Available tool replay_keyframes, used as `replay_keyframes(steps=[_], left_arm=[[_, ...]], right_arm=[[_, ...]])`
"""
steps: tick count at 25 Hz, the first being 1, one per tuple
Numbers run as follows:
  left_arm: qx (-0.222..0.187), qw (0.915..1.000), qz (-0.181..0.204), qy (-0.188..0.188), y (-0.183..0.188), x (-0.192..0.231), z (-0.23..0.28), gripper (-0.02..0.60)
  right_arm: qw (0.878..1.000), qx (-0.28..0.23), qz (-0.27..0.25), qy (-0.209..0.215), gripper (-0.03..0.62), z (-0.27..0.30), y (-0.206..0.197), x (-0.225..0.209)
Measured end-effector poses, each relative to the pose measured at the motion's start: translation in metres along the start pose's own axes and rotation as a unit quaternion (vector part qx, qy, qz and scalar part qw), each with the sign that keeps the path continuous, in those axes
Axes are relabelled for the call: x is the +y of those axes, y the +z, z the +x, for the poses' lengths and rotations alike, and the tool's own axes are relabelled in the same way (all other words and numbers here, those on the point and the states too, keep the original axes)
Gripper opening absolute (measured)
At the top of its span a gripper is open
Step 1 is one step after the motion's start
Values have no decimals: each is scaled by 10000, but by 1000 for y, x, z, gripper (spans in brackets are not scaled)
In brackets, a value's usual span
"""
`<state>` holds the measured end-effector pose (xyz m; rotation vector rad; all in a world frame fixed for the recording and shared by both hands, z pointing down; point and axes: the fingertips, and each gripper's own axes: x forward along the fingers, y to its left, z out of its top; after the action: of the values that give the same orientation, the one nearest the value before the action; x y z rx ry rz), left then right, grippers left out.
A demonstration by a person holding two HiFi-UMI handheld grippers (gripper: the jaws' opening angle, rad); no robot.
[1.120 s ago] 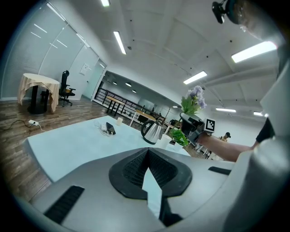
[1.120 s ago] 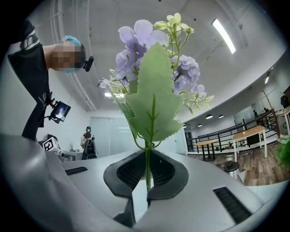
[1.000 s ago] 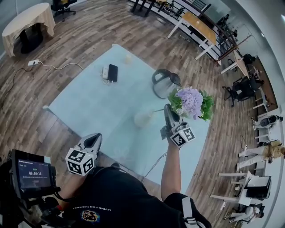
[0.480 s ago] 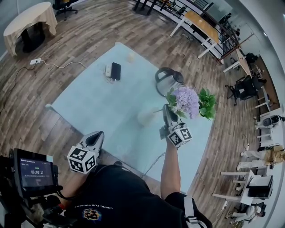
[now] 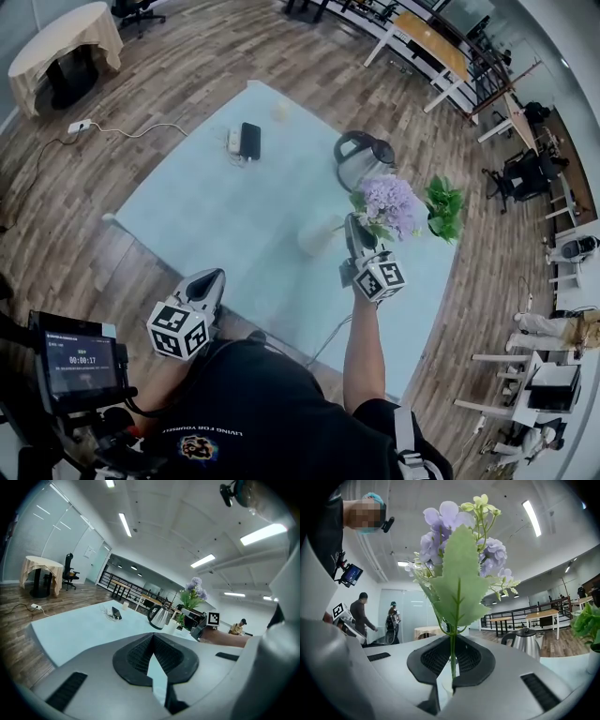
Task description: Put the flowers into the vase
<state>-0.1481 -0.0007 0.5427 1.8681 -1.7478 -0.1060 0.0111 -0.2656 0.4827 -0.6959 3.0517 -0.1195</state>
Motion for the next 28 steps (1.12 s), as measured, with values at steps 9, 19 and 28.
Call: replay_keyframes(steps=[9,19,28], left_arm=[[0,10000,-5,47,0,4,-2,6],[-4,10000,-42,75,-2,5,-3,6],[12,10000,-59,55,-2,3,-3,6]], right_arm=[[9999,94,3,-133,31,4,-15,-3],[9993,281,-36,-242,31,9,-29,-7],[9990,306,-84,-306,31,7,-27,-7]])
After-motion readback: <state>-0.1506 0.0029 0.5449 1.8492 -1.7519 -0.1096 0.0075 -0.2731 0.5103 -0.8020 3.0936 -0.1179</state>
